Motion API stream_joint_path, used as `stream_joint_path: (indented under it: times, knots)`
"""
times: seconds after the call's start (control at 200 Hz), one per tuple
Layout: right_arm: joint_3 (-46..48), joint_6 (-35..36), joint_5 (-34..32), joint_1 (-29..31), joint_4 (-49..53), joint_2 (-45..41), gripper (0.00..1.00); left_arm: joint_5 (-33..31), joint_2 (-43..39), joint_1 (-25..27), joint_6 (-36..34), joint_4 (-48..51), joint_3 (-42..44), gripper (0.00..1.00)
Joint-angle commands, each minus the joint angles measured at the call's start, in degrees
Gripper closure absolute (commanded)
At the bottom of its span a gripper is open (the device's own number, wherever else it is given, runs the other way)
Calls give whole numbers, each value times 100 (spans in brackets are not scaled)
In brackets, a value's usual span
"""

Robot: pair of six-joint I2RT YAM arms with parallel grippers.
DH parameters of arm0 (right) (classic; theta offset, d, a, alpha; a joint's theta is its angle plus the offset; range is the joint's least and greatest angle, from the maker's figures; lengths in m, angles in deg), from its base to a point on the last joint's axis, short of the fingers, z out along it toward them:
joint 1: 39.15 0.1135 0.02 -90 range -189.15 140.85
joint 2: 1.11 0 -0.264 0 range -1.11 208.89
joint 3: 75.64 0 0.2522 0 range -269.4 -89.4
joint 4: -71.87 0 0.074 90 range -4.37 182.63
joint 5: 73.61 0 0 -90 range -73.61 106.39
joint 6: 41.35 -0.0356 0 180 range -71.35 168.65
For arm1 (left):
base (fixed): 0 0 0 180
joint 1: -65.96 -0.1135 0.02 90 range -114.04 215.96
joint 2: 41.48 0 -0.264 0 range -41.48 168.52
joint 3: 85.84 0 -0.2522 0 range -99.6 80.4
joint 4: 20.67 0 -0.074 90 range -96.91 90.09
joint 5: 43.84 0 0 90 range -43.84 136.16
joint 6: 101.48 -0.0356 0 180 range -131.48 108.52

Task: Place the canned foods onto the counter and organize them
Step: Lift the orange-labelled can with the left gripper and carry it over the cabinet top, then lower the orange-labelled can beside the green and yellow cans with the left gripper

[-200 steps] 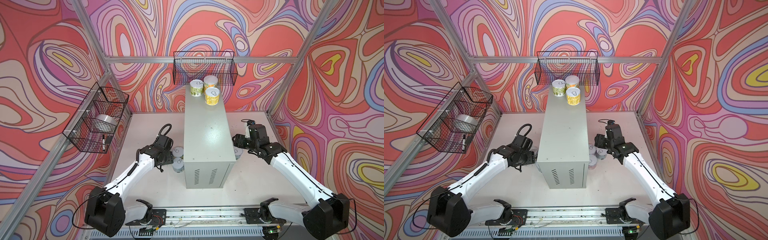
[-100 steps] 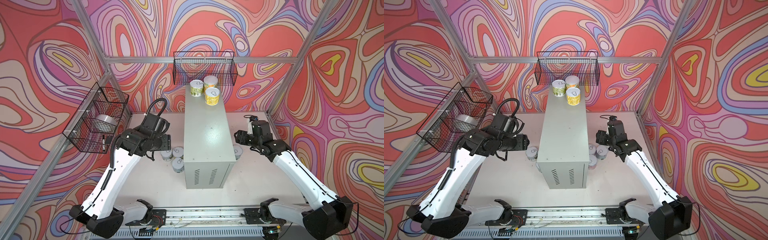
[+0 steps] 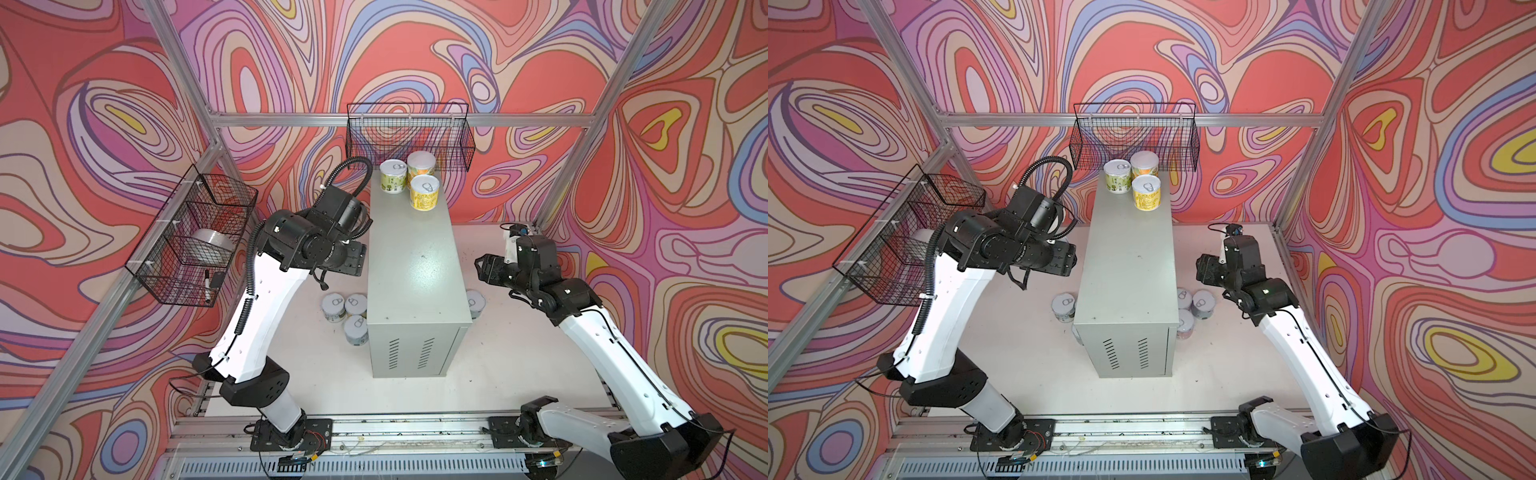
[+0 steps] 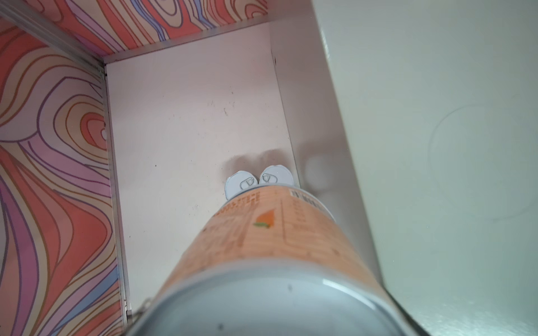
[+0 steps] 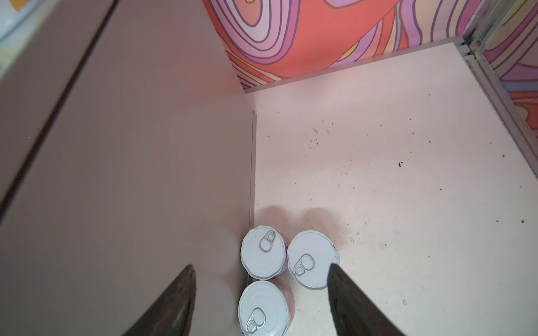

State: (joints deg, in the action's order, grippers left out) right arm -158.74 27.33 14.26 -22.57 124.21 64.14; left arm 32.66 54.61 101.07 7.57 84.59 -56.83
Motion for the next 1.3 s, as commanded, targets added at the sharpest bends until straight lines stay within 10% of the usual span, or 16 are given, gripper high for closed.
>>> stream_joint_path:
  times: [0.0, 1.012, 1.182, 1.297]
  knots:
    - [-175, 115, -85, -23, 166, -116, 27, -138, 258, 93, -197, 453, -890, 100]
    - [-308, 133, 35, -23, 192, -171, 27, 322, 1310, 777, -232, -730, -1507, 100]
    - [-308, 116, 82, -24, 188, -124, 27, 146, 1400, 802, -261, -832, -1504, 45]
    - [-315, 104, 81, -23, 175, -94, 26, 188, 1472, 800, -329, -936, -1507, 25]
